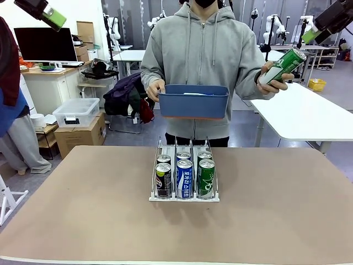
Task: Fill the beverage cans into the dispenser.
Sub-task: Pick up the Sprite handed by the human.
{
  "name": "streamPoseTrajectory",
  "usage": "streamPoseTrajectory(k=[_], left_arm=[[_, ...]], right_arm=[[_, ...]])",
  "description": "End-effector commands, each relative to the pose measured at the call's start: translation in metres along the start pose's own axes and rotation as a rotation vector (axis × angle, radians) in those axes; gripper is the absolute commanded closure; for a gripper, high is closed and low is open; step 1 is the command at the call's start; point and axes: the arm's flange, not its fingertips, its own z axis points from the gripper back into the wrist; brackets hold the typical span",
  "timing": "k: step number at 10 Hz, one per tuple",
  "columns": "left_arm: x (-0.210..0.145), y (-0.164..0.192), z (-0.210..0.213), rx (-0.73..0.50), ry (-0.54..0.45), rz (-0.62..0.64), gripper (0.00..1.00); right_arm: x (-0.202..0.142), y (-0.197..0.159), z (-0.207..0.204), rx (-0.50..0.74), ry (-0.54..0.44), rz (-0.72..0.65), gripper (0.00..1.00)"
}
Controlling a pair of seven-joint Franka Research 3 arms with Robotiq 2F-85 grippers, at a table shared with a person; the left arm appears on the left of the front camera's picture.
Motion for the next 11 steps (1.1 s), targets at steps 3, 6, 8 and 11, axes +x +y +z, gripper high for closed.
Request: streamPoseTrajectory(k=[3, 6, 8, 11], left_arm=[[-0.002, 0.000, 0.000, 0.000, 0.008, -0.004, 0.00], [-0.002, 0.000, 0.000, 0.000, 0.008, -0.004, 0.00], [-0.002, 0.000, 0.000, 0.000, 0.008, -0.004, 0.00], [-0.002, 0.000, 0.000, 0.000, 0.008, -0.004, 0.00]], right_arm=[[0.000, -0.007, -0.017, -0.022, 0.011, -0.003, 0.00], [0.002, -0.018, -0.035, 0.016, 0.024, 0.011, 0.00], [0.001, -0.021, -0.042, 0.036, 0.034, 0.016, 0.00], [0.006, -0.024, -0.059, 0.055, 0.030, 0.023, 0.00]])
